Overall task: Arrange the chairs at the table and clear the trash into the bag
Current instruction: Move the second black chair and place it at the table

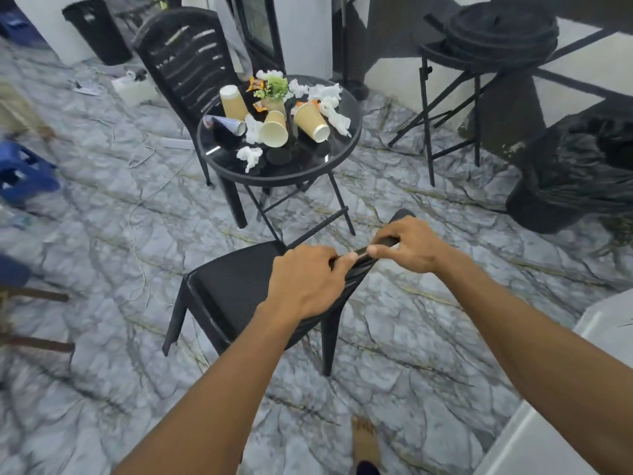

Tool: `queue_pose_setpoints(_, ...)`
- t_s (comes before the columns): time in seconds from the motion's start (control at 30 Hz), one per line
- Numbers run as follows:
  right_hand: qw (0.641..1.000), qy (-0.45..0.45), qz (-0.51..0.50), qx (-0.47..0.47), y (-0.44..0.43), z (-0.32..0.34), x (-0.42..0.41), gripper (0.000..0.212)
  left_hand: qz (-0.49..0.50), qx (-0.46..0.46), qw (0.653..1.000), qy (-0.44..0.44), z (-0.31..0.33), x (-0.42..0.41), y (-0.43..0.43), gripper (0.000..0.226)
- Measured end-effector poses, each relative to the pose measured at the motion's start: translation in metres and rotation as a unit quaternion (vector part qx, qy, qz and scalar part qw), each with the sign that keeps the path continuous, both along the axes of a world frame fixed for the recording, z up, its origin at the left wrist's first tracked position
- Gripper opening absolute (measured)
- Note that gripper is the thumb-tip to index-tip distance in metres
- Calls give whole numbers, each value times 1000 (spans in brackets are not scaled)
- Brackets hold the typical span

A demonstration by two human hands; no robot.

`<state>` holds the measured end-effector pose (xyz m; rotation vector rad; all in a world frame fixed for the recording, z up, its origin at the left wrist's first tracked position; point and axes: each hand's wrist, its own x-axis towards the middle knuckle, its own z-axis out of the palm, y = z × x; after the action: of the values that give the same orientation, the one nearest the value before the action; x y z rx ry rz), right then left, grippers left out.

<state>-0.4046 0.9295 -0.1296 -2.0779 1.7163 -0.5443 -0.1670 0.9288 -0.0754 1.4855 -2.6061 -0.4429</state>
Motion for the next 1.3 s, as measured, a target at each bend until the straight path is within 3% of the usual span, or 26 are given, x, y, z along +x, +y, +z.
queue_pose_setpoints(0.17, 992, 55, -73, -89, 52, -4, 46, 92, -51, -18, 998, 36, -9, 49, 15, 71)
queue_pose_setpoints(0.33, 971, 100, -186, -109, 112, -9, 86, 90, -119, -23, 990, 67, -9, 76, 23, 54)
queue_pose_setpoints(0.43, 973, 83, -197, -93, 102, -2, 104, 91, -113, -44, 992, 16, -2, 67, 12, 50)
queue_pose_setpoints(0.53, 982, 56, -162, -77, 90, -2, 114, 90, -137, -54, 989, -29, 0, 55, 4, 46)
queue_pose_setpoints(0.67, 985, 7, -154, -82, 99, -15, 95, 78, -132, -68, 989, -19, -7, 71, 0, 61)
queue_pose_setpoints(0.77, 981, -9, -172, -91, 97, -23, 83, 84, -98, -83, 992, 7, -10, 85, -5, 67)
queue_pose_setpoints(0.9, 980, 12, -134, -148, 58, -24, 102, 88, -50, -89, 992, 77, -18, 117, -18, 64)
queue_pose_setpoints(1.1, 990, 55, -23, -129, -30, 22, 105, 101, 79, -49, 984, 153, -20, 131, -26, 66)
queue_pose_setpoints(1.2, 983, 117, 67, -122, -40, 21, 111, 95, 121, -38, 978, 166, -42, 132, 14, 67)
queue_pose_setpoints(1.3, 982, 111, 89, -126, -22, 6, 99, 87, 128, -38, 981, 141, -51, 125, 45, 59)
